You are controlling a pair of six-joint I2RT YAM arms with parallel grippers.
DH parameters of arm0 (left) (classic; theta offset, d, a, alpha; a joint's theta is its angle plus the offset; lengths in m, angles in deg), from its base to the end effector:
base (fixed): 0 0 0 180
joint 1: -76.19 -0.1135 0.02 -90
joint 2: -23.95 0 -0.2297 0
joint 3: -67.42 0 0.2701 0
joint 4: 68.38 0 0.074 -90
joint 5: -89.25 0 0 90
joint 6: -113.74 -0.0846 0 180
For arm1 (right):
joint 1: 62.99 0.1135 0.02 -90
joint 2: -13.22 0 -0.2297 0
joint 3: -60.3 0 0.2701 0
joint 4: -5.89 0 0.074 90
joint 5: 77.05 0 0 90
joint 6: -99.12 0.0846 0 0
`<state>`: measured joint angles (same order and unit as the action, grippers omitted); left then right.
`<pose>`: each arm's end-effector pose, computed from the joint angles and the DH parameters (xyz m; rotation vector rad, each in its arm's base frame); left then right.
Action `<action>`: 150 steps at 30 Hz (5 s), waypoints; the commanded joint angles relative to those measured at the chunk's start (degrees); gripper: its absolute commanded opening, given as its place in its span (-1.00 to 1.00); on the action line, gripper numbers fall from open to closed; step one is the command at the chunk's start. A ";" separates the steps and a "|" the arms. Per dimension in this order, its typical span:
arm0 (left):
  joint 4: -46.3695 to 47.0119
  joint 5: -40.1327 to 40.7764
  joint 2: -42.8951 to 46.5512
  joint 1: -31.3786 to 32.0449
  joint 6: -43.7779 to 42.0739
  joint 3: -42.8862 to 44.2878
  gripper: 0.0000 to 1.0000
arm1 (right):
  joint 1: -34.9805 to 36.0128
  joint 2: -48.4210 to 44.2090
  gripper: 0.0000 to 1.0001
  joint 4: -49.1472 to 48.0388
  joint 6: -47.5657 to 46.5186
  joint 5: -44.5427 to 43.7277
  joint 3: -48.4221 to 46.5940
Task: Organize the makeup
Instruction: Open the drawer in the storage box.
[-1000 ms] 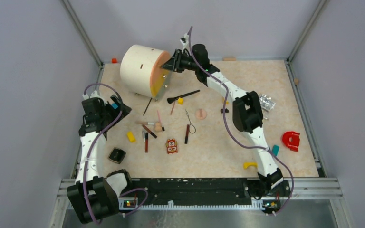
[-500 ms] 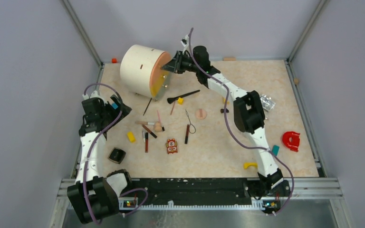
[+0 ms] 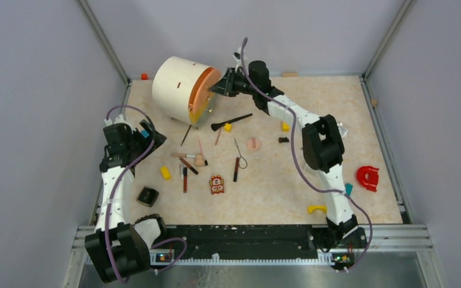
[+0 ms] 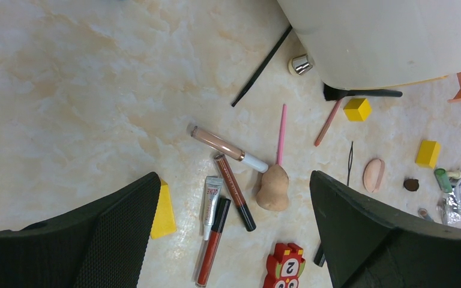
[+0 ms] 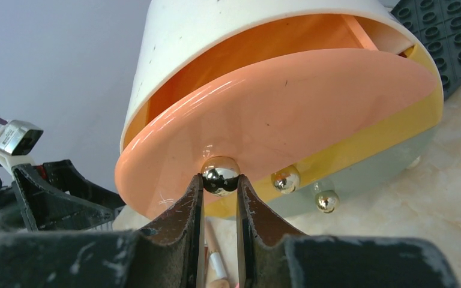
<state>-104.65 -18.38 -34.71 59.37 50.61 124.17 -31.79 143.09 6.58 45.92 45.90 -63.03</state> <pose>0.2869 0.0600 0.2051 -0.6738 2.1323 -0.4394 0.4718 0.3395 0.2408 -0.3836 1.8355 1.3390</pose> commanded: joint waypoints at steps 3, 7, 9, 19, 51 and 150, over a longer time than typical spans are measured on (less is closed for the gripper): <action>2.52 -0.93 0.40 -0.41 -0.33 -0.19 0.98 | -0.78 -6.28 -1.00 -0.39 -3.79 0.11 5.33; 2.44 -0.83 0.47 -0.41 -0.35 -0.19 0.98 | -1.26 -8.53 -1.00 -0.84 -4.52 -0.21 8.74; 2.44 -0.83 0.47 -0.41 -0.34 -0.20 0.98 | -1.47 -9.74 -1.00 -1.07 -4.96 -0.46 10.67; 2.44 -0.74 0.40 -0.41 -0.42 -0.24 0.98 | -2.37 -14.22 -1.00 -1.81 -6.27 -0.87 16.84; 2.44 -0.82 0.30 -0.41 -0.42 -0.21 0.98 | -2.56 -22.60 -1.00 -0.25 -10.47 -3.70 24.19; 3.04 0.16 1.31 1.36 -0.22 -0.40 0.94 | -2.90 -44.72 0.01 7.34 -15.59 -17.60 42.79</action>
<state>-104.33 -18.88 -34.66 59.59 50.15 124.15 -33.95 104.49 13.75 31.95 31.97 -23.38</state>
